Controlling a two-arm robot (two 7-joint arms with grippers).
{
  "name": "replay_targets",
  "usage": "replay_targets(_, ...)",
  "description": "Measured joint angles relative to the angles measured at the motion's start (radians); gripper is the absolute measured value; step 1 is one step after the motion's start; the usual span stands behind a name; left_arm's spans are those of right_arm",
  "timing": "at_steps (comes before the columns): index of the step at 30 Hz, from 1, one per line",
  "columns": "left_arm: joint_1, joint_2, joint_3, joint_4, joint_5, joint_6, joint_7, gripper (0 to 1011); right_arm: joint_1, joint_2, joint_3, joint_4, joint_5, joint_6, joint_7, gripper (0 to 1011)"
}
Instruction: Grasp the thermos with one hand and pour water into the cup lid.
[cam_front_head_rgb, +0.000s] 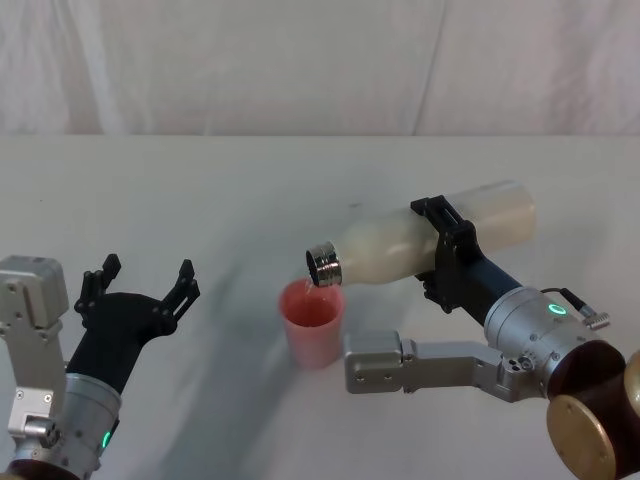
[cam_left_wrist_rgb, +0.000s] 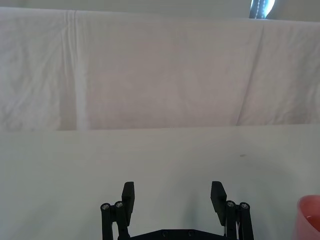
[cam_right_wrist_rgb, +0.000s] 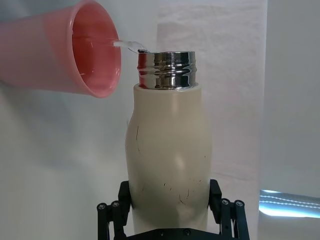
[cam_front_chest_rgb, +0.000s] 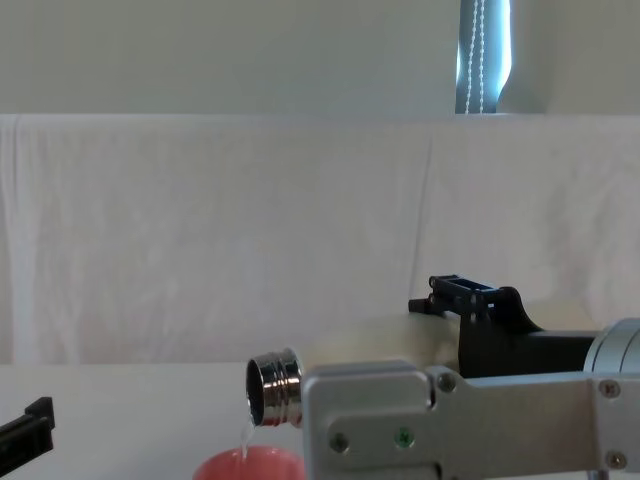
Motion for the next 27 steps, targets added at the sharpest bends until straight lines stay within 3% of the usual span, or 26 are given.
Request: replay_targets(27, 0.000, 0.000, 0.000, 0.000, 0.000, 0.000, 0.000, 1001, -0.013, -0.005, 0.011, 0.007, 0.024, -0.001, -0.014, 952)
